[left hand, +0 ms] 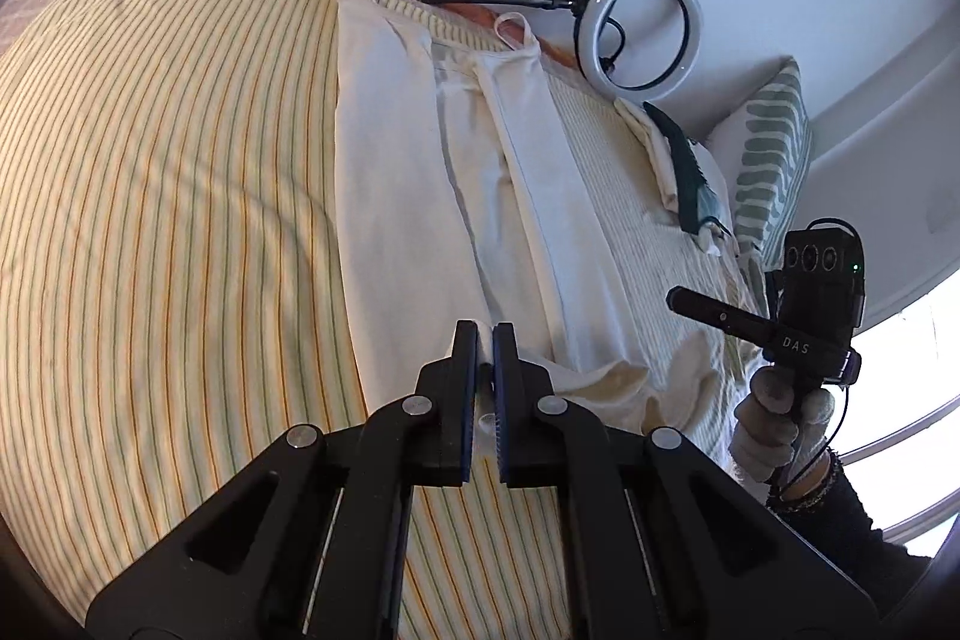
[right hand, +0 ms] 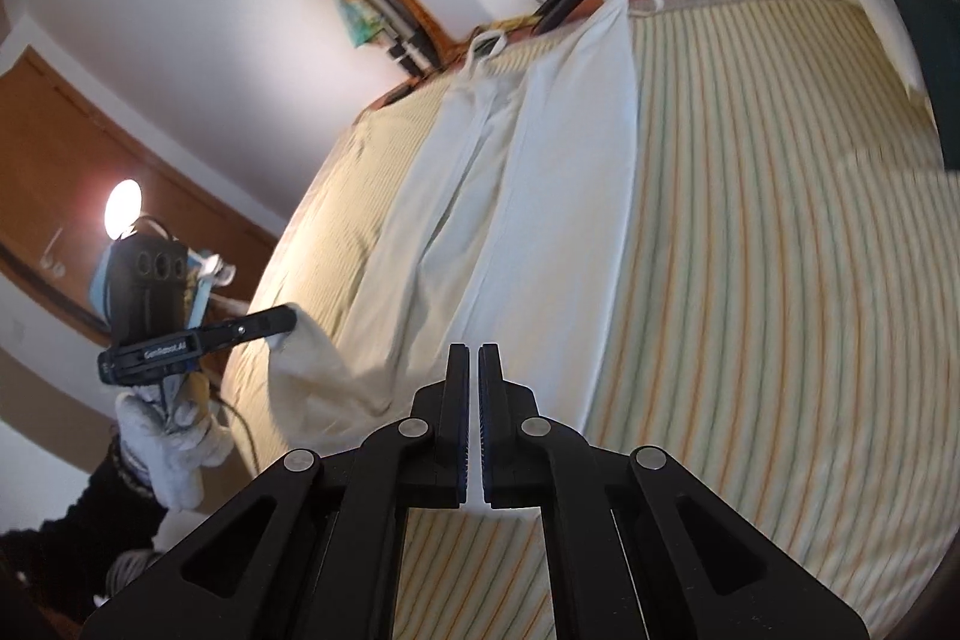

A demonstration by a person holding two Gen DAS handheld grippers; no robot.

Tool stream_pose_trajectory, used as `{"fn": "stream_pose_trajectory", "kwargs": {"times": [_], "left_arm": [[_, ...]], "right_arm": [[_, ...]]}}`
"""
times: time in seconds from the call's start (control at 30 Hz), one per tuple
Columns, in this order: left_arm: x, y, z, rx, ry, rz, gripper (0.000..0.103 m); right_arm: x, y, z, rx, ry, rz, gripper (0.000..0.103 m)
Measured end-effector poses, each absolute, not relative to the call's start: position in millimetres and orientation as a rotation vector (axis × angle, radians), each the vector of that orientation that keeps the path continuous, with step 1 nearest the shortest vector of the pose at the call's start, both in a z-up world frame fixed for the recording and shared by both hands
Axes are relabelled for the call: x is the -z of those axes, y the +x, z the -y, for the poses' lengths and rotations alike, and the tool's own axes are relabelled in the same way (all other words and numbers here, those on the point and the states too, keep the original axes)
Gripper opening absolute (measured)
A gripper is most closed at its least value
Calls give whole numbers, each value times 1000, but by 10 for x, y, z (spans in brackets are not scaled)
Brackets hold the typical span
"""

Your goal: Fold small clothes

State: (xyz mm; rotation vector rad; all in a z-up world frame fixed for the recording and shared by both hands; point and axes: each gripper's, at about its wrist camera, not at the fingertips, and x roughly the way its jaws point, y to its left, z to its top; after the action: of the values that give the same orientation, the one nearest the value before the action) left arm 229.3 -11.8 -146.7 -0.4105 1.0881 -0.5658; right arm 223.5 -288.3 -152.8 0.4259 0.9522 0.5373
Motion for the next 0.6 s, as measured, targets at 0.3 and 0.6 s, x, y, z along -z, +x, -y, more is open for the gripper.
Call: {"fn": "stream_pose_trajectory", "kwargs": {"times": [0.3,0.6], "left_arm": [[1556,2275,130,567,-386,-1106,3],[1547,2294,169,566,-382,-1105,3]], "right_arm": [[1582,1991,3071,-646,434,-895,57],[1679,1981,2863,-733,368,-906,57]]}}
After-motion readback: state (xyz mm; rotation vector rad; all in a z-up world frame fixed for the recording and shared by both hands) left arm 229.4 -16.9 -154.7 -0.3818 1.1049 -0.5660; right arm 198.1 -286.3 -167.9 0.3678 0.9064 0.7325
